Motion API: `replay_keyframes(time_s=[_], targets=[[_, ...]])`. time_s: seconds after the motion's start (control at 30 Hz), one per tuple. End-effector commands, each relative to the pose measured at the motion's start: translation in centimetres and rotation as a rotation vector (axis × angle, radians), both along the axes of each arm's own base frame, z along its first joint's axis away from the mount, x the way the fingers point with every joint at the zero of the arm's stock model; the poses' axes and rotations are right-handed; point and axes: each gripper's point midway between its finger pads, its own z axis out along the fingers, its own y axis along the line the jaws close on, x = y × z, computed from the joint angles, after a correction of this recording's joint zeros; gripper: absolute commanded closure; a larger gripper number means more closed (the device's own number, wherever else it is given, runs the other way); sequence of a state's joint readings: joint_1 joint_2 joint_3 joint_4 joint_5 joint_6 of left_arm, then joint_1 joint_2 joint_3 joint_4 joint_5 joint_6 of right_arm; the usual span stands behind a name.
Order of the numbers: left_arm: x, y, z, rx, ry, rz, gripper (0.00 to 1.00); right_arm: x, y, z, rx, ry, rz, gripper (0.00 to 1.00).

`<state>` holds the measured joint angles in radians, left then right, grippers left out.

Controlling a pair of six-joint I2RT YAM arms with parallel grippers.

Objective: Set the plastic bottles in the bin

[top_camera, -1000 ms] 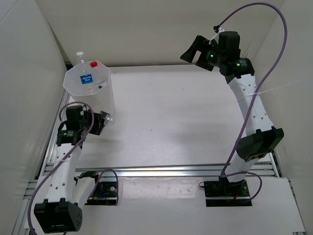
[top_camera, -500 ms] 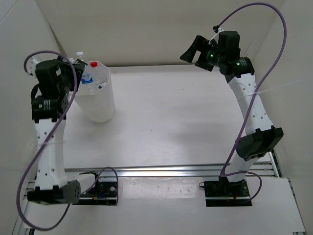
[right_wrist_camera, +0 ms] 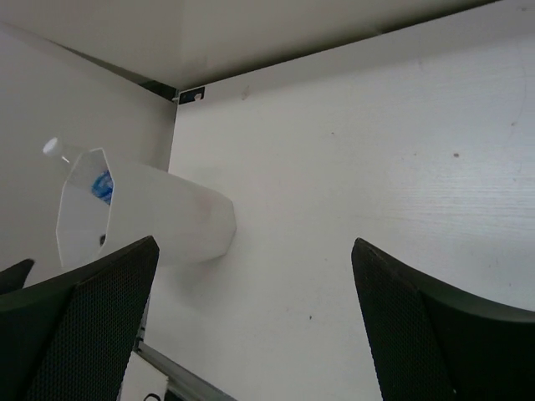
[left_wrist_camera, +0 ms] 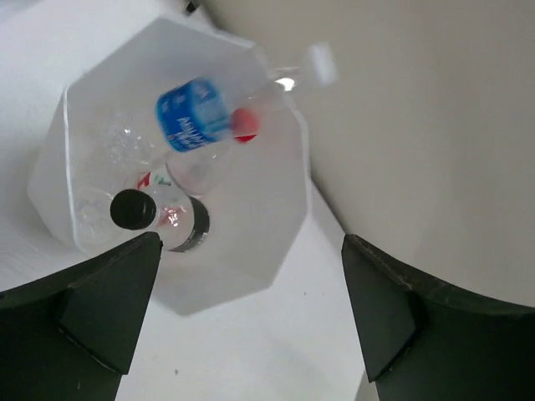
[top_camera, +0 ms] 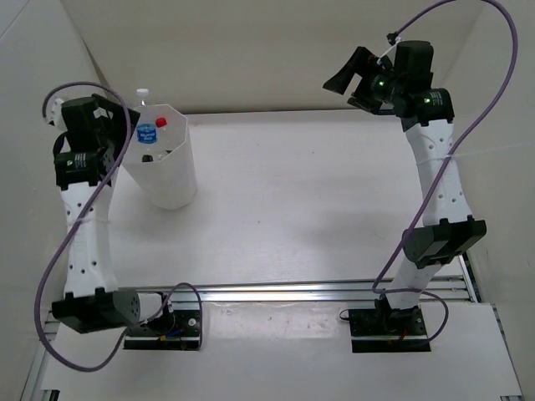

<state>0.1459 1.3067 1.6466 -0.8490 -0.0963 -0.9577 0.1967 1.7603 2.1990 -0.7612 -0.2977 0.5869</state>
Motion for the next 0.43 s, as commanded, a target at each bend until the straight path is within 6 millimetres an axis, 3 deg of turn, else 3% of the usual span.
replay_keyframes(time_s=[0.0,0.03,0.17,0.27,0.3,0.4], targets=[[-6.2,-0.1,7.4,0.195,-0.174,-0.044,0.0,-1.1,-1.7,0.7,0.062,0.076,-0.036,0.0],[-8.3,0.1,6.1,0.225,-0.153,-0.035,0.0,-1.3,-2.4,-0.4,0.067,0.113,-0.057,0.0],[-13.6,0.7,0.8,0.262,-0.078,0.019,0.0,-2.7,-2.9,-4.2,0.067,0.225,-0.051,0.0],[-15.7,0.4,-1.5,0.272,-0.073,0.014,0.0,-4.0,-3.1,-6.0,0.054,0.268,-0.049,0.0],[-16.6,0.5,-3.1,0.286,-0.056,0.017,0.0,-4.4,-3.3,-7.8,0.036,0.309,-0.055,0.0],[-18.3,1.9,-7.0,0.333,0.051,0.072,0.0,-5.2,-4.2,-9.1,0.019,0.337,-0.09,0.0]])
